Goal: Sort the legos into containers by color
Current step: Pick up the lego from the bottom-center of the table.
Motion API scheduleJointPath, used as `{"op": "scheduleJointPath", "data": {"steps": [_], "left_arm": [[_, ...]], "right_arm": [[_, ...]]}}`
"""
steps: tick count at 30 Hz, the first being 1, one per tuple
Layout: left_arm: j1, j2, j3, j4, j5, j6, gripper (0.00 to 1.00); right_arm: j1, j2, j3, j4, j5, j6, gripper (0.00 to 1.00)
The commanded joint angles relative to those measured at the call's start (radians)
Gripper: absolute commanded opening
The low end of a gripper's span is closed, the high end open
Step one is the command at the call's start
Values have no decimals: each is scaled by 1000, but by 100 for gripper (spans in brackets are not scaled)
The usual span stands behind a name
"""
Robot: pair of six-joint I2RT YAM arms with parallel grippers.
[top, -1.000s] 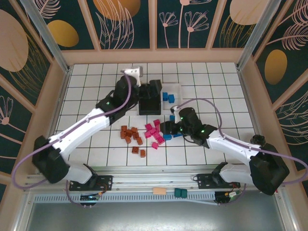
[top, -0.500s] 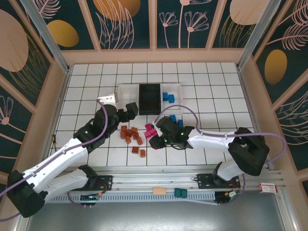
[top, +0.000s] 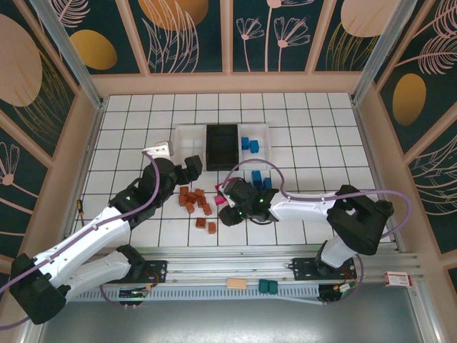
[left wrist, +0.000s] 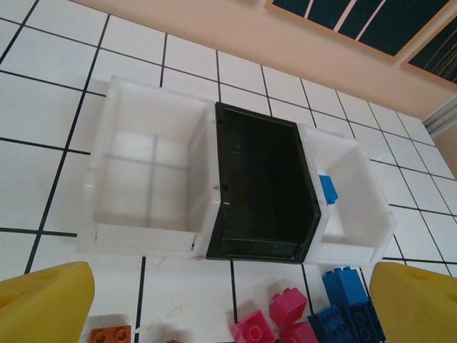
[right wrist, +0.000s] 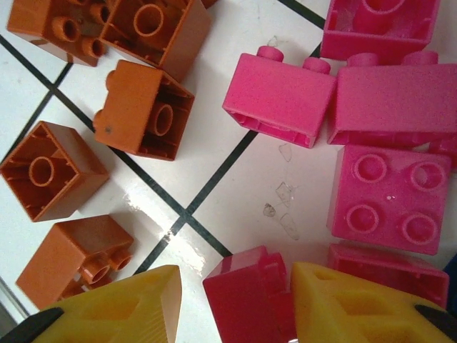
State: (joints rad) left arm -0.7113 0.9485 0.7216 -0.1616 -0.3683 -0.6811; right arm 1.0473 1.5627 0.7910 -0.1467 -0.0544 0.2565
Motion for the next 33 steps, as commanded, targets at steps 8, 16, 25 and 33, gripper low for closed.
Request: {"op": "scheduleJointPath", "data": {"steps": [8,16,25,33], "left_arm": [[6,-21,-14,-10,-17,-14,98],[6,-10,-7,-17,-17,-15,98],[6,-14,-2,-22,-20,-14,98],[6,-17,6,-38,-27,-9,99]], "right_arm": [[17,68,30,-43,56,-30,46],[17,58,26,-50,63,-41,44],[17,38,14,-42,96,-44,33],[-9,-67,19,24,77,-43,24]]}}
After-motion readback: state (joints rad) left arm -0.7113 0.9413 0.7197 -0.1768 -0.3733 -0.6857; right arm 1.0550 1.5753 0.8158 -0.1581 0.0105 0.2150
